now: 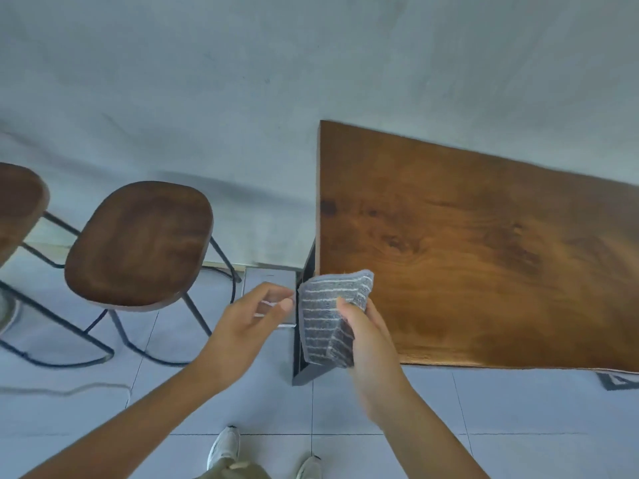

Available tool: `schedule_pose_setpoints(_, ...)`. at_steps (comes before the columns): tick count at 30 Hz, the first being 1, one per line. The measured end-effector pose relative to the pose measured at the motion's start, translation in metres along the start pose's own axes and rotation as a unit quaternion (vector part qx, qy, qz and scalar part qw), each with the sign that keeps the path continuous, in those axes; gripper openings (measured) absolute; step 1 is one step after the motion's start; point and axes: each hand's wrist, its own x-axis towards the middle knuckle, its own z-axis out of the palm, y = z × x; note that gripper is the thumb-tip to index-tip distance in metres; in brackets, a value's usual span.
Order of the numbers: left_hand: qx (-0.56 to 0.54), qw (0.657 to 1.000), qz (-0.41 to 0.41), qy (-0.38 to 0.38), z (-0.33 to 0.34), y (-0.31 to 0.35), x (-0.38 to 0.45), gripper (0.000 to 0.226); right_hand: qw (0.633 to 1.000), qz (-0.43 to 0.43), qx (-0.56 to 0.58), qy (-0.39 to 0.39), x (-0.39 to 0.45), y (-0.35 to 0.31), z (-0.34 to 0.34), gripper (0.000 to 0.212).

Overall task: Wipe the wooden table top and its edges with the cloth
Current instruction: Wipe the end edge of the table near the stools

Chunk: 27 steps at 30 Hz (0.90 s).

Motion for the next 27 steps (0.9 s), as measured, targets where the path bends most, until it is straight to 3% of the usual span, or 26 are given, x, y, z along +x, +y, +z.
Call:
schedule_pose_setpoints(4, -0.143, 0.982, -0.121, 0.009, 0.013, 0.007, -0.012, 0.051, 0.996, 0.033, 0.001, -0.084, 0.014, -0.008, 0.000, 0.026)
schedule_pose_setpoints(6, -0.196, 0.971, -0.139, 0.013, 0.019, 0.009, -0.016, 0.058, 0.990, 0.048, -0.004, -0.136, 0.018, -0.013, -0.003, 0.028)
schedule_pose_setpoints(10, -0.238, 0.959, -0.135, 0.072, 0.029, 0.015, -0.026, 0.037, 0.971, 0.022, -0.112, -0.208, 0.030, -0.018, -0.018, 0.031)
schedule_pose_setpoints(13, -0.260, 0.947, -0.139, 0.128, 0.030, 0.026, -0.038, 0.025, 0.955, -0.053, -0.220, -0.194, 0.050, -0.021, -0.035, 0.036)
schedule_pose_setpoints(16, -0.212, 0.948, -0.143, 0.189, 0.026, 0.030, -0.049, 0.015, 0.923, -0.155, -0.324, -0.138, 0.080, -0.025, -0.054, 0.034)
schedule_pose_setpoints(18, -0.124, 0.950, -0.144, 0.246, 0.029, 0.024, -0.051, 0.011, 0.853, -0.254, -0.448, -0.082, 0.113, -0.025, -0.069, 0.036)
schedule_pose_setpoints(20, -0.056, 0.947, -0.157, 0.273, 0.040, 0.013, -0.052, 0.016, 0.731, -0.325, -0.599, -0.037, 0.145, -0.021, -0.084, 0.051)
schedule_pose_setpoints(22, -0.079, 0.952, -0.161, 0.250, 0.059, 0.006, -0.048, 0.019, 0.644, -0.342, -0.685, -0.017, 0.167, -0.018, -0.093, 0.065)
schedule_pose_setpoints(25, -0.107, 0.957, -0.176, 0.205, 0.091, -0.003, -0.043, 0.019, 0.582, -0.364, -0.727, -0.018, 0.180, -0.016, -0.097, 0.076)
schedule_pose_setpoints(27, -0.179, 0.954, -0.176, 0.162, 0.110, -0.004, -0.040, 0.026, 0.568, -0.369, -0.735, -0.031, 0.182, -0.016, -0.097, 0.079)
